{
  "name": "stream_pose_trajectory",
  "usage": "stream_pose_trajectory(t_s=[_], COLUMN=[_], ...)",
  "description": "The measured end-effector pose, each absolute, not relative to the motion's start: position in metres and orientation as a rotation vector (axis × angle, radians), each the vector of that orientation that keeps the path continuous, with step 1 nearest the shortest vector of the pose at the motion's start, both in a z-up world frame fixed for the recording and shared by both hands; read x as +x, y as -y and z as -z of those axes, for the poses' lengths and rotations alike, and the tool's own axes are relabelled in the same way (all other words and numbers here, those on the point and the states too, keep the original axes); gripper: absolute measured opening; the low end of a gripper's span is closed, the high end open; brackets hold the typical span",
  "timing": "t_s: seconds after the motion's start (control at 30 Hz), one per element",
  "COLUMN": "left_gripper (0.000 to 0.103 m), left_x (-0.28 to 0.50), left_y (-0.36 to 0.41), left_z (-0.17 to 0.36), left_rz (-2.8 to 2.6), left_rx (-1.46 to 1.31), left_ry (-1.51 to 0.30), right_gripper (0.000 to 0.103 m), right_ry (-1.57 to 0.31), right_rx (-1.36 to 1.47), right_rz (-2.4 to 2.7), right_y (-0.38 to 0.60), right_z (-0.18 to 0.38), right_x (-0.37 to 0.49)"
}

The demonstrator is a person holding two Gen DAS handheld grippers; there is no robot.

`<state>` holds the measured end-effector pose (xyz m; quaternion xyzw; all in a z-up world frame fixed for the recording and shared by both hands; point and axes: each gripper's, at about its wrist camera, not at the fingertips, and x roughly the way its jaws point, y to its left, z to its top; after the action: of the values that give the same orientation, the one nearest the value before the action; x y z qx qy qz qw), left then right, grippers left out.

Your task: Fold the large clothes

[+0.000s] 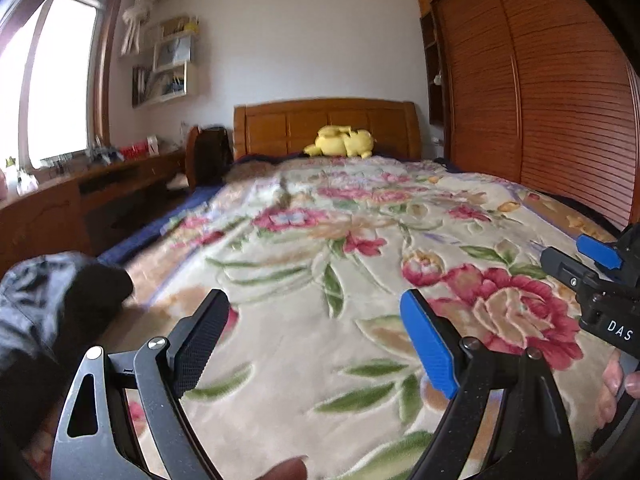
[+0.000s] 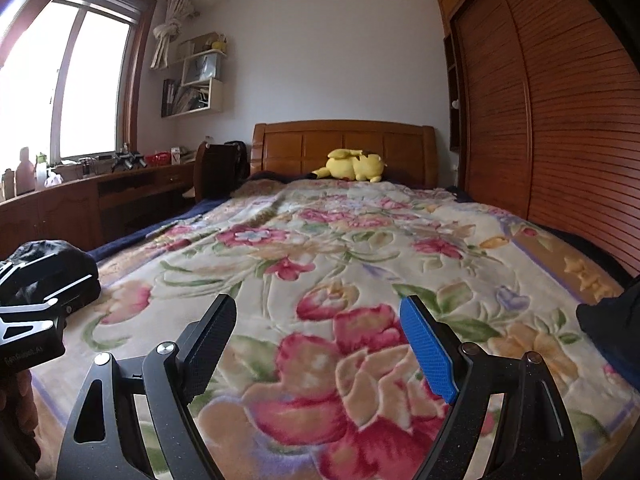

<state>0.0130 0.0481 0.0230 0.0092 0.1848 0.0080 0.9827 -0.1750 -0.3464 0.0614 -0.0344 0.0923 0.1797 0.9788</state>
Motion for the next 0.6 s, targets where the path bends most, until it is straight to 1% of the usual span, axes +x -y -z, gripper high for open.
stream_pose_trajectory(t_s=[0.17,0.6], left_gripper=[0.088,0.088], left_x=[0.0193,0.0170], left_y=[-0.0509,-0.0560], left_z=[-0.0130,-0.0126], left_rz=[-0.018,-0.021], left_rx=[0.018,0.011], left_ry=[-0.392,-0.387], right_gripper=[0.085,0.085], right_ry=[-0.195,-0.204], right_rx=[-0.073,-0.069], right_rz=[-0.361,-0.362], right_y=[0.3444,0.3449], right_z=[-0.0646,-0.0644], right_x=[-0.1735,-0.1709])
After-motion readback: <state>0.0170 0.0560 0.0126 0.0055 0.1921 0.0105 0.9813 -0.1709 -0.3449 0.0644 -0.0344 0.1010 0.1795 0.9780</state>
